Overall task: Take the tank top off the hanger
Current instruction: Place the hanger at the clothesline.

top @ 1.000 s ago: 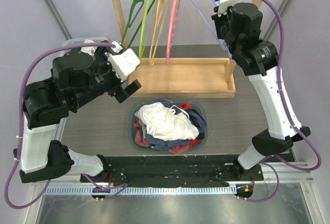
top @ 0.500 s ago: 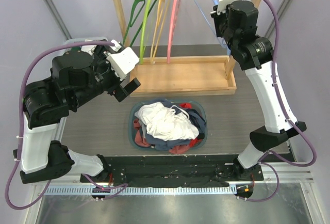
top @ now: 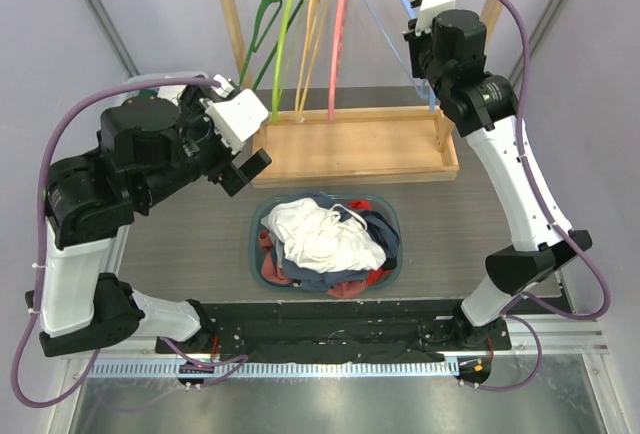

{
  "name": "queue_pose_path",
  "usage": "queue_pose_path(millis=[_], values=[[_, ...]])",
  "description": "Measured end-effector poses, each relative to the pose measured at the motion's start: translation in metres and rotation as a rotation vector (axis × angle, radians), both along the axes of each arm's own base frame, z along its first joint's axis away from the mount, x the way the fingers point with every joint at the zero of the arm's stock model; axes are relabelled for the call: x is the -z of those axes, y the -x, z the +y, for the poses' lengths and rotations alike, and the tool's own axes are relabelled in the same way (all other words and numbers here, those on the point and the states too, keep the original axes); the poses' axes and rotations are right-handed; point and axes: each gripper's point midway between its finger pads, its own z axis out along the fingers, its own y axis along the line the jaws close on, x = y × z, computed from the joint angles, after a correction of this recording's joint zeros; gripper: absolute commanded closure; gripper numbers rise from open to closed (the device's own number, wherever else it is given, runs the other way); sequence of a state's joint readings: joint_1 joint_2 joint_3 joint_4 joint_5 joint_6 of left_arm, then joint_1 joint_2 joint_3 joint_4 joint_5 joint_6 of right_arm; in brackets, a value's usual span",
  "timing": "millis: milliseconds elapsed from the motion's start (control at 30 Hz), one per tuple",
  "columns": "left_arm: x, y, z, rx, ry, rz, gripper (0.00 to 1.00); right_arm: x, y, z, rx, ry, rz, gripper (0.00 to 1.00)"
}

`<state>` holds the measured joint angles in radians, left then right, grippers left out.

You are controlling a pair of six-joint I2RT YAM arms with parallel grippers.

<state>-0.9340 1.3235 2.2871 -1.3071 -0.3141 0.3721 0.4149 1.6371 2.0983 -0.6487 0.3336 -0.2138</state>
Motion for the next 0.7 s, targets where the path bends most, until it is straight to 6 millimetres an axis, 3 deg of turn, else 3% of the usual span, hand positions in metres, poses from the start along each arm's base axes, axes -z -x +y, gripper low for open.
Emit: queue_pose_path(millis=[300,400,467,500,600,700], values=[[0.004,-0.003,0.002,-0.014,0.007,0.022,0.0,0.007,0.002,0.005,-0.023,-0.053,-0.039,0.99],[0.004,-0.005,0.002,-0.022,0.013,0.029,0.0,0.011,0.003,0.006,-0.028,-0.075,-0.059,0.83],[0.005,-0.005,0.002,-0.023,0.012,0.03,0.0,0.013,0.006,0.005,-0.031,-0.093,-0.07,0.52],[0.005,-0.005,0.002,-0.023,0.012,0.03,0.0,0.015,0.009,0.004,-0.036,-0.102,-0.068,0.43],[0.006,-0.007,-0.001,-0.023,0.007,0.035,0.0,0.048,0.028,0.003,-0.053,-0.09,0.033,0.12],[0.008,-0.011,-0.006,-0.024,0.002,0.041,0.0,0.075,0.044,0.001,-0.068,-0.078,0.111,0.0]])
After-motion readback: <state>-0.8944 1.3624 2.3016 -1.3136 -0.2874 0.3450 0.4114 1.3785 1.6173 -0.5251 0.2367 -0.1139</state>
